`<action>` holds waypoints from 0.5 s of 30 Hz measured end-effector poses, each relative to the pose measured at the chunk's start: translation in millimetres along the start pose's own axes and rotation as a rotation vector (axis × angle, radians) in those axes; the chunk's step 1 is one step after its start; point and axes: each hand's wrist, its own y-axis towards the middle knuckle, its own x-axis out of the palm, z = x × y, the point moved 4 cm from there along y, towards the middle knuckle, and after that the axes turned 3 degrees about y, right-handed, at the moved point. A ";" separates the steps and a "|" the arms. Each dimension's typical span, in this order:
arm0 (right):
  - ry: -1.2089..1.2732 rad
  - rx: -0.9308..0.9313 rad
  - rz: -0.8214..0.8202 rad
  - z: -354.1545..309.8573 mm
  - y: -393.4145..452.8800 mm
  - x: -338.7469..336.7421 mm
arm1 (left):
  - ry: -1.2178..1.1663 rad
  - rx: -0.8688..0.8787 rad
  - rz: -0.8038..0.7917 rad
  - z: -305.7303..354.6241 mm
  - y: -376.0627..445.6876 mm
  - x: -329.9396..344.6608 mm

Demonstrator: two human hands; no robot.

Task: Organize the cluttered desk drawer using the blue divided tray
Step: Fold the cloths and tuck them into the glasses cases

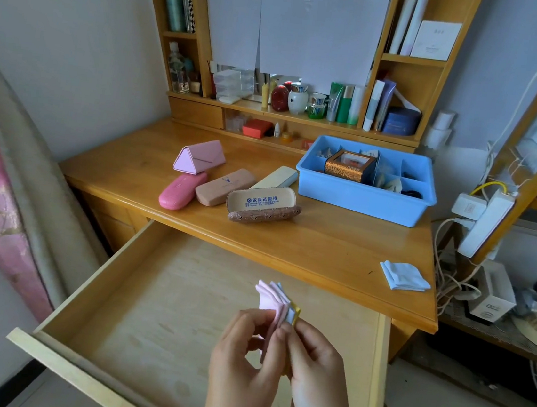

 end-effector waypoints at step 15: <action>-0.088 0.011 0.069 -2.0 0.8 -5.4 | 0.080 -0.177 -0.039 -24.0 2.3 -2.1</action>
